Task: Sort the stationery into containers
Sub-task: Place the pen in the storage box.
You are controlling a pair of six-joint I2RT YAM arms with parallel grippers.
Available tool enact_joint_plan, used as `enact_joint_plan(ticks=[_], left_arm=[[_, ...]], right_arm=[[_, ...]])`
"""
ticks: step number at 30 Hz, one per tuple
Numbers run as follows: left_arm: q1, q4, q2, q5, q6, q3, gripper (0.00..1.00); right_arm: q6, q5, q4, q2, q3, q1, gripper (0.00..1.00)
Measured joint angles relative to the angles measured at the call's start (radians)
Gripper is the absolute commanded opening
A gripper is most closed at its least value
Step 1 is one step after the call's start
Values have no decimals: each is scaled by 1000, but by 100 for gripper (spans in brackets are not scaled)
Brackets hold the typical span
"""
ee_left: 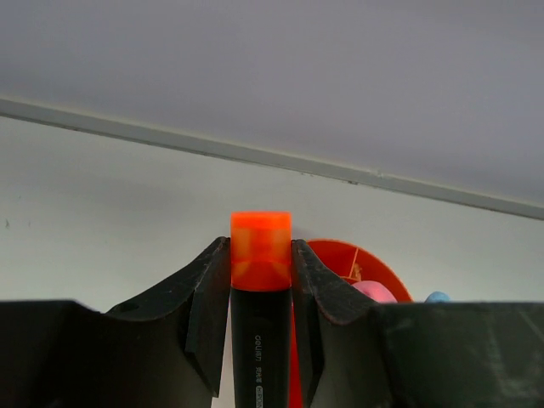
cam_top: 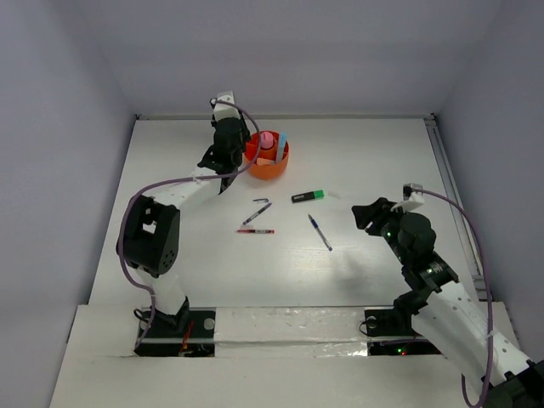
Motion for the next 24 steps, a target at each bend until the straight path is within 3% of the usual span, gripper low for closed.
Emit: enact_joint_plan(ticks=[12, 24], left_arm=[[-6, 265, 56, -85, -56, -57, 0], [-20, 333, 166, -101, -81, -63, 0]], right_arm=[[0, -31, 27, 0, -19, 0, 55], [-1, -53, 65, 0, -25, 0, 55]])
